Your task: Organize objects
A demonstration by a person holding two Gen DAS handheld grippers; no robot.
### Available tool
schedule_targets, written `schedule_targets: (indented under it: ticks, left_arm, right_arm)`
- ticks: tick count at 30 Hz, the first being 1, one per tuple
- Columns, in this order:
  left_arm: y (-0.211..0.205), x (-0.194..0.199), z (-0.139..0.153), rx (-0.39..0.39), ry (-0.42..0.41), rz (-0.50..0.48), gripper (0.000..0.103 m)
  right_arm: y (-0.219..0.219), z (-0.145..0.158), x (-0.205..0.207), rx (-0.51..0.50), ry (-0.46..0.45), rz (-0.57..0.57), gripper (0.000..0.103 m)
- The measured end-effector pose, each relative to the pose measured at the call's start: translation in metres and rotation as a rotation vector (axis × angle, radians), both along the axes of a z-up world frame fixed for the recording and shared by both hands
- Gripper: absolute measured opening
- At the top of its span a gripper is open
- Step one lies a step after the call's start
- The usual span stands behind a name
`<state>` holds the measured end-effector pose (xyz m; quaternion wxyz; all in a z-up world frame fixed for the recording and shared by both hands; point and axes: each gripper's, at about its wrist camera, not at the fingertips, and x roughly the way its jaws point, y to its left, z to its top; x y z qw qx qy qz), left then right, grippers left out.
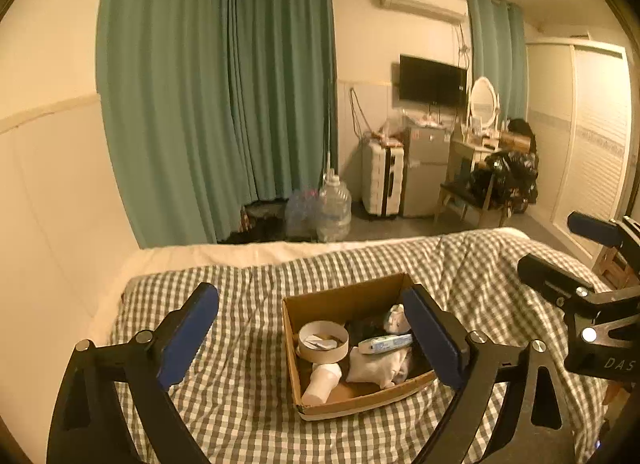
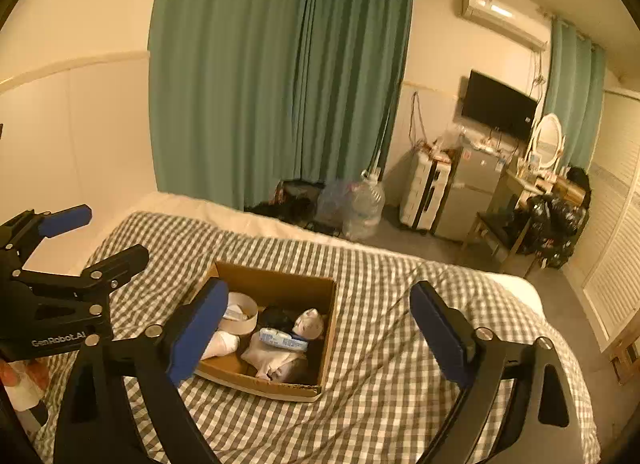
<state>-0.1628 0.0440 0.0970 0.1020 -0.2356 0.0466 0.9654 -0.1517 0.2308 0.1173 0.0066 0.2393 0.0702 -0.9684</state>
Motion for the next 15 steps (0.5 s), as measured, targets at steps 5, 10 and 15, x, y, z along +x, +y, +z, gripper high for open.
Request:
schedule_targets:
  ticks: [5,10,15]
  left_arm:
    - [0.000,0.029,0.004,-0.025,0.057,0.014,0.100]
    - [-0.002,0.058,-0.005,-0.028,0.115,0.037,0.102]
    - [-0.003,0.077,-0.027,-0.023,0.139,0.044,0.103]
  right_arm:
    - [-0.005,0.012,0.039,0.019,0.112,-0.018,0.101]
    - [-0.003,0.001,0.062,-0.006,0.140,-0.034,0.102]
    - [0.003,-0.040,0.074,-0.036,0.116,-0.044,0.102]
